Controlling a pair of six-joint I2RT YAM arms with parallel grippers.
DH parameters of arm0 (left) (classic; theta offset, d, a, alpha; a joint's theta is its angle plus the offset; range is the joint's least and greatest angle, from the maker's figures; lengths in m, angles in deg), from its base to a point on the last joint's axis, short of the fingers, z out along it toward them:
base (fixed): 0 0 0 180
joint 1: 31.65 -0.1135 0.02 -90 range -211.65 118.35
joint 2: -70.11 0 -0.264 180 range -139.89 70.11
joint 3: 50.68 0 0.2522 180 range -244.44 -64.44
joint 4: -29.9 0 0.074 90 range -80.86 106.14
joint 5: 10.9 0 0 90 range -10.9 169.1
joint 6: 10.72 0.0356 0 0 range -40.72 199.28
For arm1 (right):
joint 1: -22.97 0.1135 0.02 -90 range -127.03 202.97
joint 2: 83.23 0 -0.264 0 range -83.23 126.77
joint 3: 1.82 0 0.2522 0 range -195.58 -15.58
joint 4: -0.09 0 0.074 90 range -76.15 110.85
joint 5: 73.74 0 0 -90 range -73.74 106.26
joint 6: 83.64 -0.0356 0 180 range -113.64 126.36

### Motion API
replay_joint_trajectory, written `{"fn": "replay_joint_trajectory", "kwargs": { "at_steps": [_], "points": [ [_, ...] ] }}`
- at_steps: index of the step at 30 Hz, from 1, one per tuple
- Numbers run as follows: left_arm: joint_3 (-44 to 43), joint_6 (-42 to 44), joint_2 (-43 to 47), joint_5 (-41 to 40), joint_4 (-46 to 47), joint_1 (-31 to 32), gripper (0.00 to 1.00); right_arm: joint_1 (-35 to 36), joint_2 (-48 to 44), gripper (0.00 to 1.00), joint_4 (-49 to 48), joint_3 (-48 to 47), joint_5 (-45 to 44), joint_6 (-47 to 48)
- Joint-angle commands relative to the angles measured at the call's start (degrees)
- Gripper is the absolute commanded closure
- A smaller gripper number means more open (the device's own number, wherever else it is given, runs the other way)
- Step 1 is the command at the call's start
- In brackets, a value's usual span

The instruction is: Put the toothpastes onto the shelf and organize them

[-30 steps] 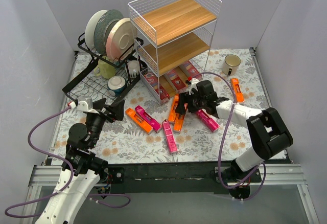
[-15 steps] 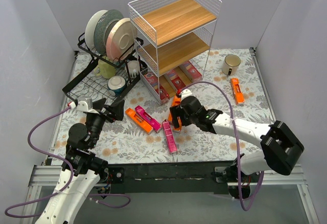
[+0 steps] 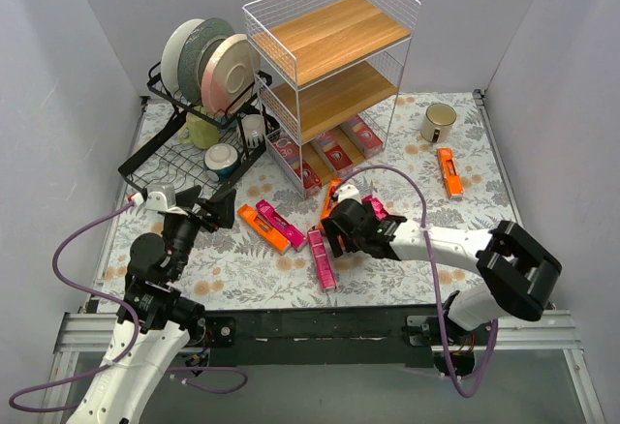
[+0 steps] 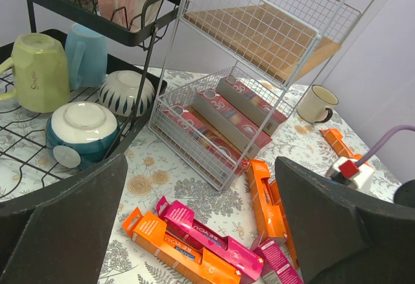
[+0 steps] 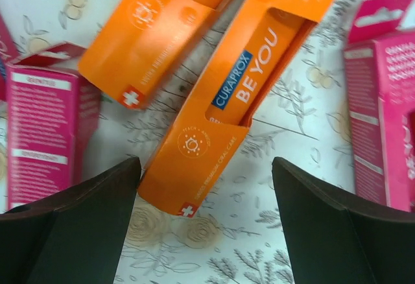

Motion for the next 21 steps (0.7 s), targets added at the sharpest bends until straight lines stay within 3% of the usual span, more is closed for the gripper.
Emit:
{"fn": "replay_joint_trajectory", "kwargs": {
  "at_steps": [1,6,12,21],
  "points": [
    [-1.8,0.7,0.0,-0.3,-0.2,-0.4,0.02,-0.8,-6.0,0.1,0.7,4.6,-5.8,-0.3],
    [-1.8,0.8,0.1,-0.3,-0.2,-0.4,0.02,-2.1,-11.3,0.13,-5.5,11.8,-4.8,1.7],
    [-1.8,0.7,0.2,-0.2,-0.2,-0.4,0.02,-2.6,-17.5,0.19,-26.5,22.7,1.5,6.4],
    [-1.8,0.8,0.4,-0.3,-0.3,-0.4,0.02,-2.6,-12.6,0.28,-40.5,30.2,0.5,6.3]
  ]
}}
